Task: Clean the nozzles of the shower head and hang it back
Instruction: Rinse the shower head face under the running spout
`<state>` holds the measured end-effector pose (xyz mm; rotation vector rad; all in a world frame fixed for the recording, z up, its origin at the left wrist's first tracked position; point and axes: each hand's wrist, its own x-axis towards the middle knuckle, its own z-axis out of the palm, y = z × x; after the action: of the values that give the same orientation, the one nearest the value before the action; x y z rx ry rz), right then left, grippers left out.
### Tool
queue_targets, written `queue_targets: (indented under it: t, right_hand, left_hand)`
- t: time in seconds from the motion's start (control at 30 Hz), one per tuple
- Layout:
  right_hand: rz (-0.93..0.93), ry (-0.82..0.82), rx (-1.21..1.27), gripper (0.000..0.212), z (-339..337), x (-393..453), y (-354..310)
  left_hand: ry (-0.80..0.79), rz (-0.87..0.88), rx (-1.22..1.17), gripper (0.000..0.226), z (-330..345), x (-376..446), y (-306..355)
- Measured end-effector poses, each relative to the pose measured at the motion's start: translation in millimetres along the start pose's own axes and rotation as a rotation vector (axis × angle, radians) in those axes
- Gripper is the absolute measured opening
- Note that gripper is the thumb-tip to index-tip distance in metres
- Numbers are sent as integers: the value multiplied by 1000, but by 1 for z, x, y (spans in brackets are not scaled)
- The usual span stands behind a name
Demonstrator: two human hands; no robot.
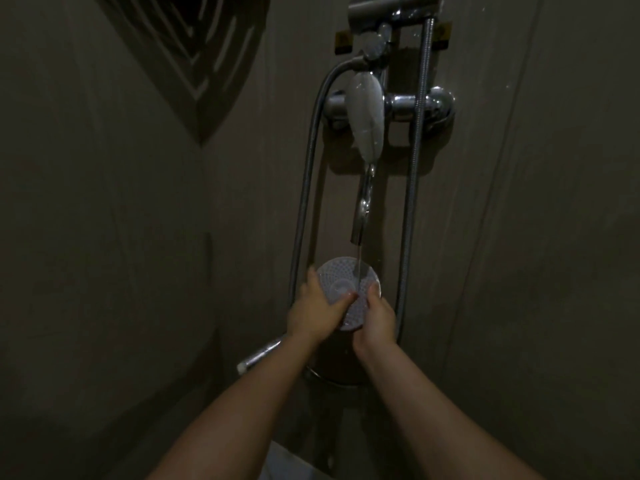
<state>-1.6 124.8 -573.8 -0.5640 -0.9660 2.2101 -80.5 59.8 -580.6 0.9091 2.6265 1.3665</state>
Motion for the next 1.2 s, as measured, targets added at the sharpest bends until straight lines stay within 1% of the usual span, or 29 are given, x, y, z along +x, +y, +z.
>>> queue_targets:
  t: [0.03, 0.07, 0.1, 0.17, 0.2, 0.23, 0.27, 0.3, 0.37, 0.4, 0.43, 0.47, 0.5, 0.53, 0.57, 0.6, 0.67, 0.7, 0.77, 0.8, 0.83, 0.9, 0.93, 0.97, 1.0, 1.03, 1.07, 1.13, 1.2]
  right_hand:
    - [-25, 13, -42, 33, 1, -1, 0]
    - [-71, 34, -125, 33, 2, -2, -2]
    - [-150, 72, -270, 36, 3, -1, -3]
    - [-424, 142, -727, 52, 4, 5, -7]
    - [-563, 157, -970, 59, 5, 9, -10]
    - [-686, 145, -1192, 62, 5, 13, -13]
    - [-777, 106, -1371, 58, 4, 19, -14]
    - [-805, 74, -1503, 49, 3, 24, -17]
    - [-769, 41, -1686, 31, 4, 30, -27]
    - [-756, 32, -1698, 26, 5, 31, -31]
    - [-749, 55, -1629, 25, 5, 31, -33]
    - [-706, 97, -1460, 26, 5, 31, -34]
    - [-615, 122, -1206, 28, 5, 28, -34]
    - [-470, 106, -913, 28, 3, 25, -31]
    - [-321, 48, -715, 28, 0, 21, -26]
    - [-177, -71, -683, 27, -5, 17, -17]
    - [24, -376, -908, 25, -19, 9, 5]
    - [98, -485, -981, 25, -26, 7, 17]
    - [228, -593, -965, 28, -33, 10, 34]
    - [241, -601, -938, 24, -34, 12, 40]
    - [212, -581, -931, 21, -32, 11, 42]
    - [95, -465, -942, 18, -26, 12, 42]
    - [46, -397, -935, 16, -23, 12, 38]
    - [3, -341, -929, 14, -21, 12, 32]
    - [-37, -319, -955, 13, -18, 13, 24]
    - [-78, -331, -1009, 13, -17, 17, 16]
    - [-114, -352, -1086, 15, -15, 20, 6]
    - [-180, -384, -1215, 17, -10, 28, -12]
    - [-182, -435, -1278, 14, -7, 31, -22]
  left_hand:
    - [12, -75, -92, 80, -1, 0, 2]
    - [36, -108, -118, 71, -1, 0, 4]
    - [72, -112, -104, 63, -2, -1, 5]
    - [149, -91, -28, 53, -2, -1, 7]
    - [171, -83, 13, 50, -2, -2, 8]
    - [183, -78, 44, 49, -2, -3, 9]
    - [193, -71, 71, 47, -4, -4, 10]
    - [197, -57, 110, 46, -5, -4, 11]
    - [189, -29, 185, 47, -6, -3, 10]
    - [184, -27, 187, 48, -5, -4, 8]
    - [180, -48, 155, 49, -3, -4, 6]
    - [186, -84, 92, 49, -2, -4, 3]
    - [204, -141, 2, 49, -2, -4, 1]
    - [236, -208, -108, 48, -3, -2, 1]
    - [278, -275, -213, 47, -4, -1, 2]
    - [332, -340, -329, 46, -6, 0, 5]
    - [418, -424, -576, 46, -8, 4, 9]
    - [442, -440, -671, 46, -9, 5, 11]
    - [459, -458, -802, 45, -10, 7, 16]
    - [462, -465, -859, 45, -10, 8, 17]
    - [463, -479, -930, 44, -9, 10, 17]
    - [468, -510, -1098, 45, -10, 10, 20]
    - [463, -508, -1224, 46, -9, 11, 21]
    - [430, -489, -1374, 46, -7, 11, 20]
    - [366, -462, -1497, 46, -4, 11, 19]
    - [280, -440, -1536, 44, 0, 10, 15]
    - [177, -420, -1506, 41, 4, 9, 12]
    - [-8, -399, -1332, 39, 11, 7, 9]
    - [-100, -406, -1218, 37, 17, 6, 10]
